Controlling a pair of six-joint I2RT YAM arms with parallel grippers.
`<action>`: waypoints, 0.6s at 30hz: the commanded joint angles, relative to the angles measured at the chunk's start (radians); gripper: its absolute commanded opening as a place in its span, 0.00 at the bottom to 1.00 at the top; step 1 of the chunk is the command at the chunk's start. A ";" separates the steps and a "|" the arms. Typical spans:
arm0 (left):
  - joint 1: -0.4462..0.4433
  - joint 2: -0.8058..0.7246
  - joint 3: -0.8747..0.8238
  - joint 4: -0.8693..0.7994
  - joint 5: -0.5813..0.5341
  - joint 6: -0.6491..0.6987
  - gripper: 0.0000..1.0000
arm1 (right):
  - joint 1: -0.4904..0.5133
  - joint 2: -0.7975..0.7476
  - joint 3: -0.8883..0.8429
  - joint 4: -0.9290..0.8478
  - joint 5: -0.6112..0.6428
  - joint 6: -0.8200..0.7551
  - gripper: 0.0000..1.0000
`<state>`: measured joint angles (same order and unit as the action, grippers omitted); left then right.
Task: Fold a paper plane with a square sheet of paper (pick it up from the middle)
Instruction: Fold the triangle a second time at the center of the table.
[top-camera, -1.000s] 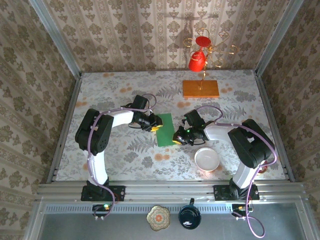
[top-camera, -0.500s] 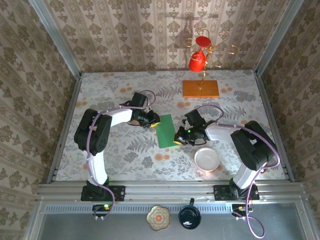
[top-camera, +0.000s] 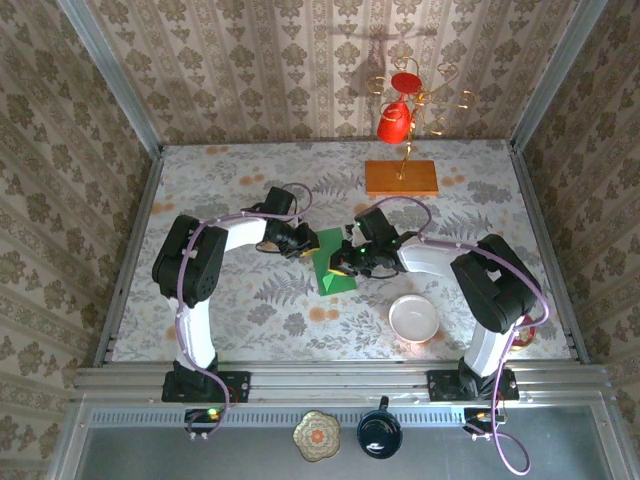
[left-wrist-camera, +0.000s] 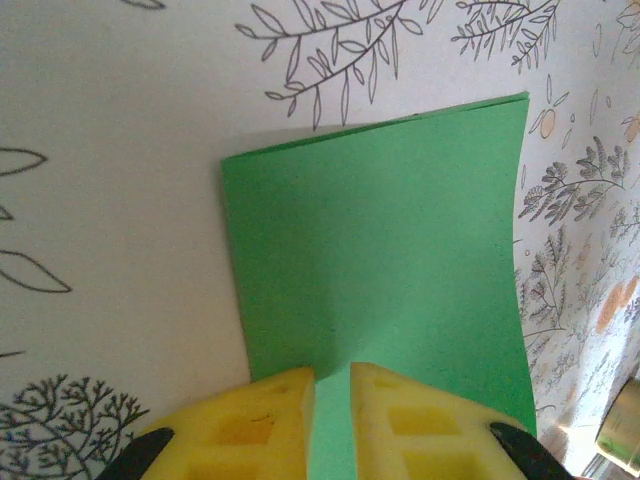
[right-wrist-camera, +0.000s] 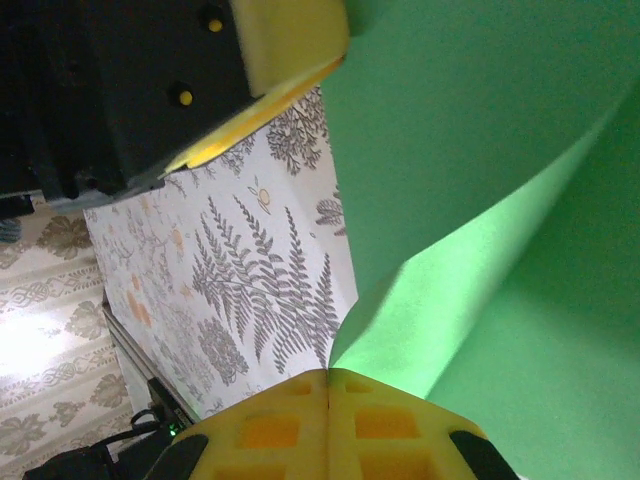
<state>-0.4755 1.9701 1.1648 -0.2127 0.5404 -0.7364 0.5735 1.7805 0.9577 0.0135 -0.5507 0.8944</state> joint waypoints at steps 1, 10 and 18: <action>0.003 0.026 -0.014 -0.048 -0.038 0.025 0.19 | 0.011 0.039 0.033 0.029 0.014 0.016 0.02; 0.000 0.032 -0.004 -0.051 -0.039 0.028 0.19 | 0.023 0.094 0.068 0.005 0.097 0.045 0.02; 0.000 0.038 -0.011 -0.049 -0.039 0.022 0.19 | 0.026 0.109 0.056 0.017 0.126 0.064 0.02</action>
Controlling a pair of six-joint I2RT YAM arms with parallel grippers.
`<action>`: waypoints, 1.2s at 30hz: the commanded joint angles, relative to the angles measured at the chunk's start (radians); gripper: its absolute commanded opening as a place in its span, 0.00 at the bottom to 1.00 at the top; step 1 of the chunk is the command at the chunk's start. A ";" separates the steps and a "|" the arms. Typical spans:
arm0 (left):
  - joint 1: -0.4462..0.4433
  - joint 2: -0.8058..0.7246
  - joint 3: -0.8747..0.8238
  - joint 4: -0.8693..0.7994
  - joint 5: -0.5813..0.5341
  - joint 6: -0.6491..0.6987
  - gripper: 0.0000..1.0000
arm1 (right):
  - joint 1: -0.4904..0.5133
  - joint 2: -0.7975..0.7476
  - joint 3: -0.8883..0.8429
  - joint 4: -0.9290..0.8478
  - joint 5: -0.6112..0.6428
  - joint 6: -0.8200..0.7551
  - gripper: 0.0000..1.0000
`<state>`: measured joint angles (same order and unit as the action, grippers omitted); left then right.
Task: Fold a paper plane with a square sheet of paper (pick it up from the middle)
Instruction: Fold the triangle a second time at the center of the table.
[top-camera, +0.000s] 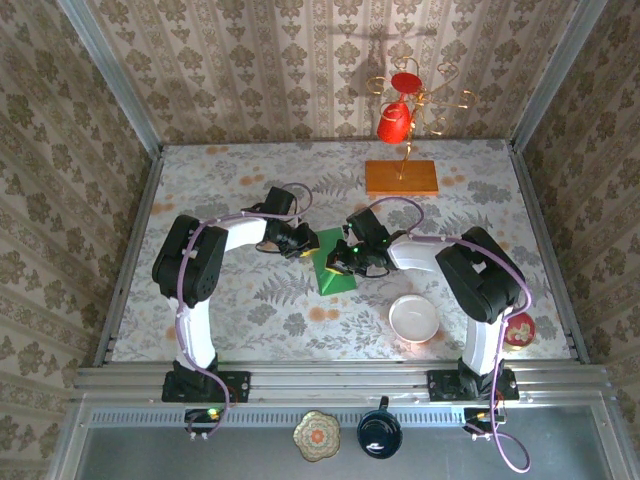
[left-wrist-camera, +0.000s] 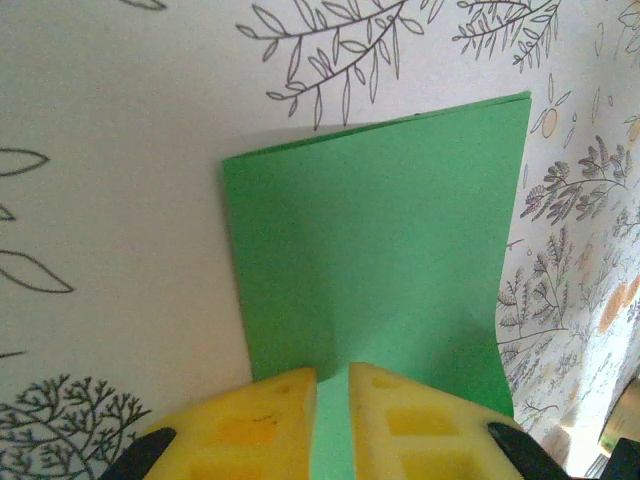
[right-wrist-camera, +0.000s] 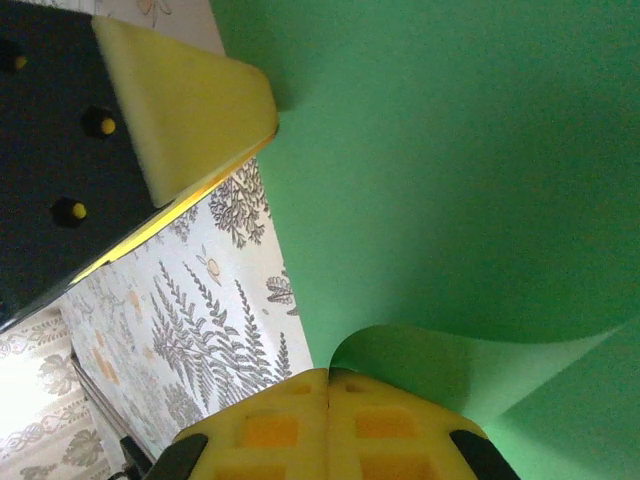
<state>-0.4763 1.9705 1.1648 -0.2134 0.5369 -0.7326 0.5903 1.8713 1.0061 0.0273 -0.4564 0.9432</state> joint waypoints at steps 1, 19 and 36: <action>0.001 0.037 -0.012 -0.049 -0.036 0.018 0.19 | 0.011 0.020 0.009 0.005 0.032 0.014 0.02; -0.003 0.046 -0.010 -0.046 -0.034 0.014 0.18 | 0.022 0.058 0.014 0.062 0.008 0.039 0.02; -0.003 0.052 -0.003 -0.050 -0.032 0.014 0.18 | 0.019 0.077 0.020 0.074 0.025 0.051 0.02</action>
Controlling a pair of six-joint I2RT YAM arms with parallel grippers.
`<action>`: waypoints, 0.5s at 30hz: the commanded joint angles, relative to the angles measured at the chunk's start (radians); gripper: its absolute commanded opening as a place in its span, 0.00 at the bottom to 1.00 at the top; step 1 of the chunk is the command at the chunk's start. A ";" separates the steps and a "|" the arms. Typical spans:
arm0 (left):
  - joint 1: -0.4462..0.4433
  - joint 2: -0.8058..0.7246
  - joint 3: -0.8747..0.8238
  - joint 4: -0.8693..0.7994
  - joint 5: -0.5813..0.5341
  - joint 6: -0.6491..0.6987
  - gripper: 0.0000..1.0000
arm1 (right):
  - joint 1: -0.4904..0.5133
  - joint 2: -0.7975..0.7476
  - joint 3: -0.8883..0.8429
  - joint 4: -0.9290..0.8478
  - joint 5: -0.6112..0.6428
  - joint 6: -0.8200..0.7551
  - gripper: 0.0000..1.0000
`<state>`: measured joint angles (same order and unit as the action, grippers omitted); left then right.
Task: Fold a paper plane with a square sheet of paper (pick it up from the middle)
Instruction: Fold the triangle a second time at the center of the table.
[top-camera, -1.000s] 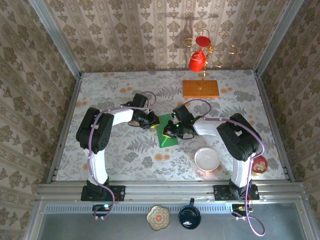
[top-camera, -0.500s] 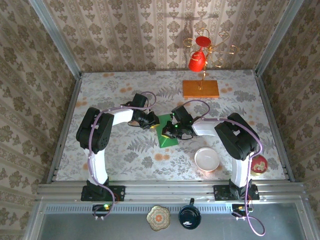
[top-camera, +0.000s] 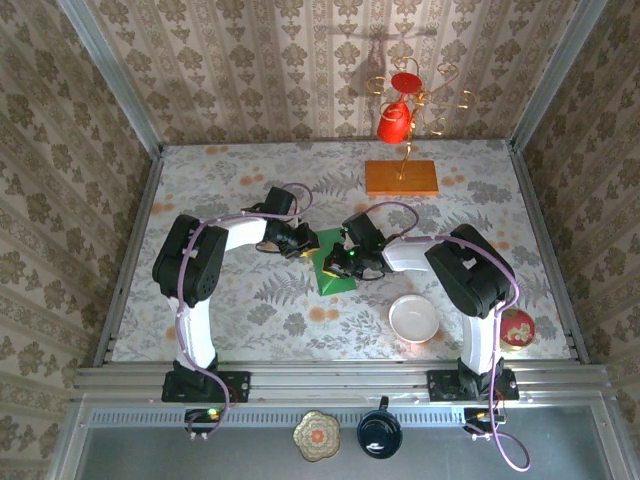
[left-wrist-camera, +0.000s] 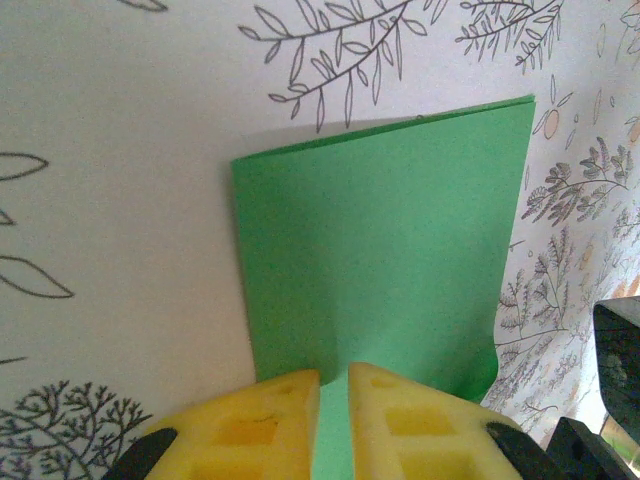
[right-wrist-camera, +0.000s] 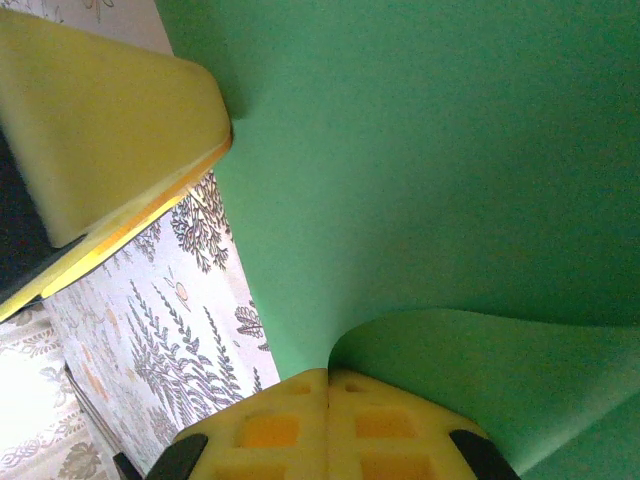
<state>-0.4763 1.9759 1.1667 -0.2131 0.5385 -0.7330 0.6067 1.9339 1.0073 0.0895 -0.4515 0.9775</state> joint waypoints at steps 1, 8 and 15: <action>-0.004 0.047 -0.004 -0.051 -0.033 0.014 0.18 | 0.002 0.015 0.018 0.014 0.020 0.017 0.02; -0.002 0.051 -0.003 -0.051 -0.032 0.014 0.18 | -0.001 0.013 0.008 0.044 0.013 0.029 0.02; -0.002 0.056 -0.003 -0.051 -0.028 0.013 0.18 | -0.004 0.021 0.008 0.041 0.017 0.036 0.02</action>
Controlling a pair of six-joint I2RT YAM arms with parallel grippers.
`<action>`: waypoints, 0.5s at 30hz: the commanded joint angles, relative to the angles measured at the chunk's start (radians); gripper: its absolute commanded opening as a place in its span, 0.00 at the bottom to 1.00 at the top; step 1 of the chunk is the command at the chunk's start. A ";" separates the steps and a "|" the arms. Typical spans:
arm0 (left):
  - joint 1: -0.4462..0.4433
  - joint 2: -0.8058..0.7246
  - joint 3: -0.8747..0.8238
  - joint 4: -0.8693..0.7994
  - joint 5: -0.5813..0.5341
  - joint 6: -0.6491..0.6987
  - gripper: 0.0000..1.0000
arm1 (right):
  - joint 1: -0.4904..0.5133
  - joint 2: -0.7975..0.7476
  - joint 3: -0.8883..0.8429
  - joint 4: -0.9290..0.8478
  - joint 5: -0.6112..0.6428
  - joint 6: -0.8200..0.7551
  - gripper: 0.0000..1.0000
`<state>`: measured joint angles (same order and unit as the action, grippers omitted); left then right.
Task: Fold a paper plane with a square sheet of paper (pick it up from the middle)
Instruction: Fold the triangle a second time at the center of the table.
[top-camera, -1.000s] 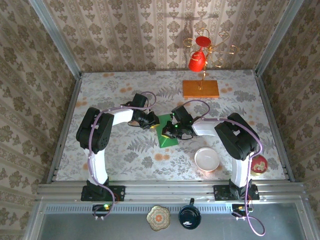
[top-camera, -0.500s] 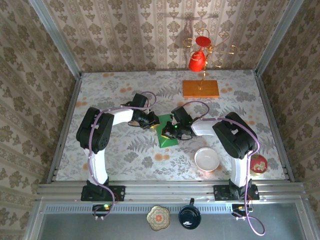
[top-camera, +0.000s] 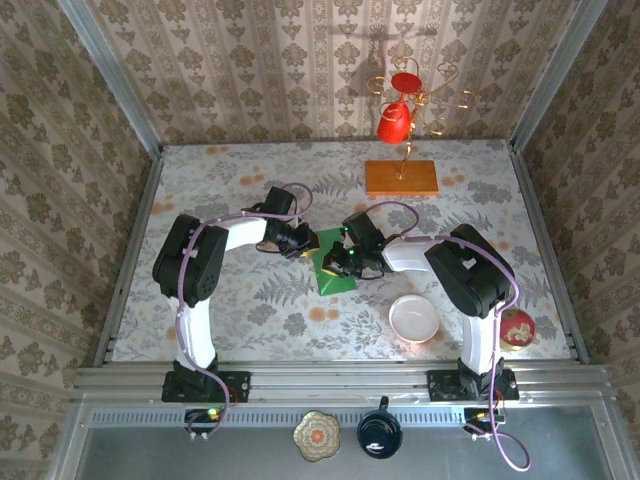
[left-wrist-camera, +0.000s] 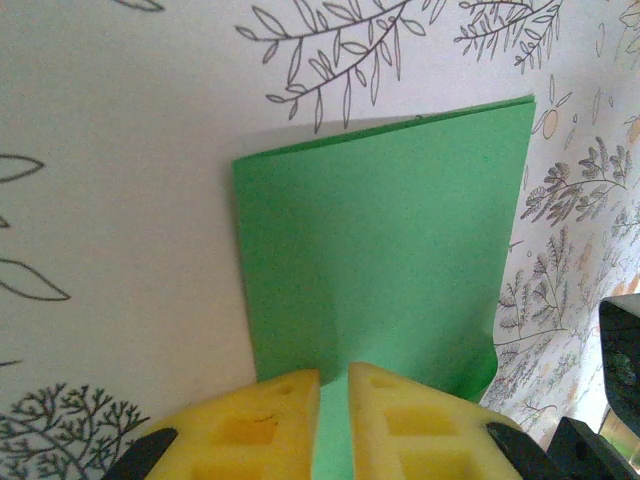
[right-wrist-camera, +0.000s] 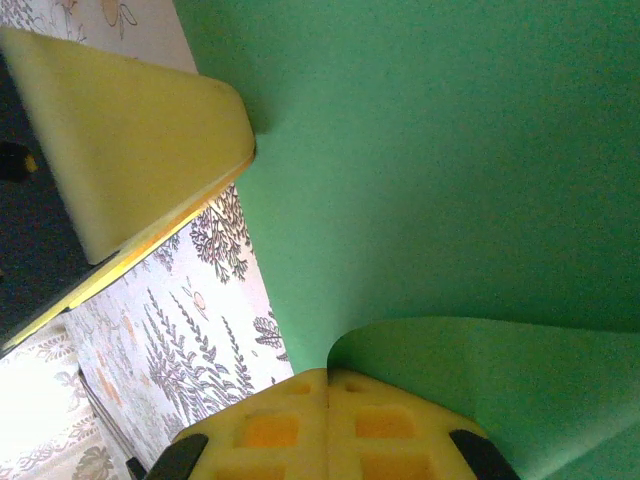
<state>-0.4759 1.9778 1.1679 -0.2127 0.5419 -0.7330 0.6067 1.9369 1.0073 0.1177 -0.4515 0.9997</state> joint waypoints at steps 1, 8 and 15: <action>-0.003 0.055 -0.004 -0.051 -0.032 0.012 0.18 | -0.005 0.017 0.007 0.016 0.017 0.017 0.02; -0.003 0.056 -0.003 -0.051 -0.030 0.013 0.18 | -0.010 0.017 0.005 0.015 0.026 0.023 0.02; -0.003 0.058 -0.005 -0.051 -0.030 0.011 0.18 | -0.013 0.017 0.002 0.014 0.029 0.028 0.02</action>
<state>-0.4763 1.9820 1.1721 -0.2123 0.5461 -0.7330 0.5991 1.9434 1.0073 0.1253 -0.4511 1.0149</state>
